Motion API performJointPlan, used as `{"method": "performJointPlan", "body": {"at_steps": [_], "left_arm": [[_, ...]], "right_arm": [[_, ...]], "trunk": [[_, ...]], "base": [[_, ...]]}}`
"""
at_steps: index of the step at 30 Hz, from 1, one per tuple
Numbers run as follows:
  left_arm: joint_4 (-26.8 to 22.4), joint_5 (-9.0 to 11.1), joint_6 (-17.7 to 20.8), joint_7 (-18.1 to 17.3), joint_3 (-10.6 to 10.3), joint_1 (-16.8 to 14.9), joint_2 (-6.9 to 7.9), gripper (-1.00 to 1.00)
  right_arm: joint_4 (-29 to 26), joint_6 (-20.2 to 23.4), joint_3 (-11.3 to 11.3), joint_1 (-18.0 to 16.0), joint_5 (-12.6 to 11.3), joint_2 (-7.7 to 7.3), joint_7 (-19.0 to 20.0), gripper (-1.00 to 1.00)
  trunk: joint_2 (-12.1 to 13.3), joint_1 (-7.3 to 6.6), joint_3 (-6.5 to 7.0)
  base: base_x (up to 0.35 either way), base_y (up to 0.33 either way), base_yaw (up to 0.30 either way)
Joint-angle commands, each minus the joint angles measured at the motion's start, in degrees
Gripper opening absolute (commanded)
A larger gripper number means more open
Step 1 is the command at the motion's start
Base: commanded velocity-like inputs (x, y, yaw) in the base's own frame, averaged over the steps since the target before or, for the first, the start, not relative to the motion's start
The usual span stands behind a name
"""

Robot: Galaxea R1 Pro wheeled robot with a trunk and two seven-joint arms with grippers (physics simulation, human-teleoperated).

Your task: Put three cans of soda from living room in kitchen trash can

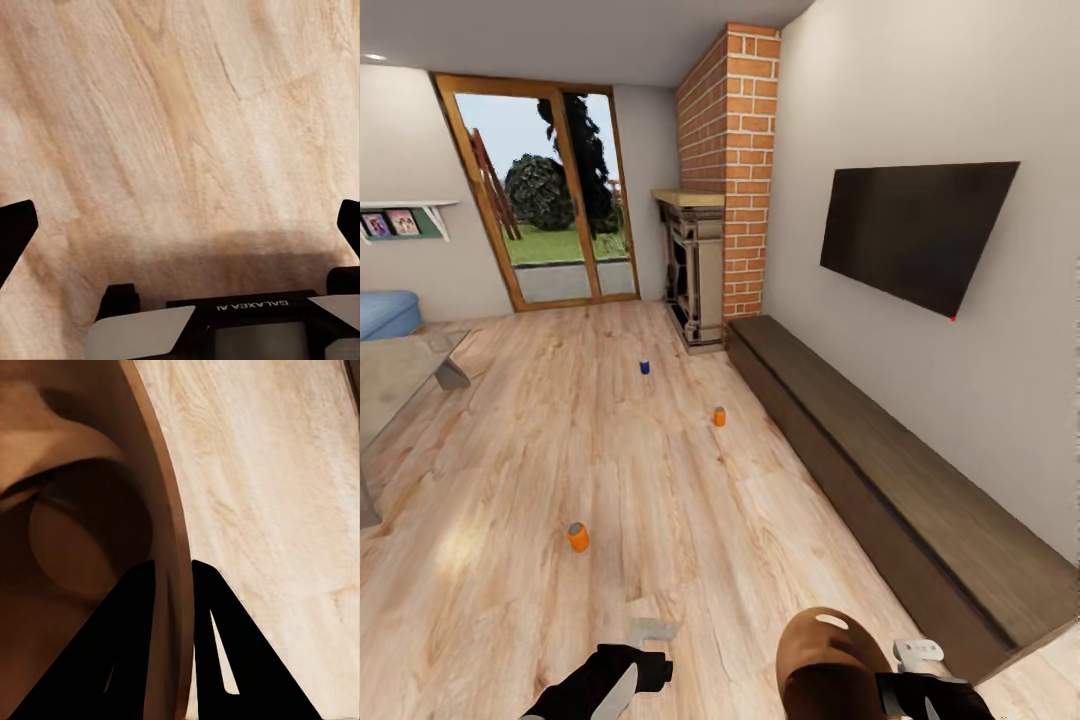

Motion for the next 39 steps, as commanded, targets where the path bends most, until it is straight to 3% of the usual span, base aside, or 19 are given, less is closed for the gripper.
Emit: {"method": "performJointPlan", "body": {"at_steps": [1,17,39], "left_arm": [[0.0,0.0,0.0,0.0,0.0,0.0,0.0,1.0],[0.0,0.0,-0.1,0.0,-0.1,0.0,0.0,1.0],[0.1,0.0,-0.1,0.2,0.2,0.0,0.31,1.0]], "right_arm": [[0.0,0.1,0.0,0.0,-0.5,0.01,0.4,-1.0],[0.0,0.1,0.0,0.0,-0.3,0.52,0.4,-1.0],[0.8,-0.1,-0.1,0.0,-0.1,0.33,0.3,-1.0]], "trunk": [[0.0,0.0,0.0],[0.0,0.0,0.0],[0.0,0.0,0.0]], "base": [[0.113,0.346,-0.285],[0.111,0.347,-0.229],[0.013,0.35,-0.016]]}}
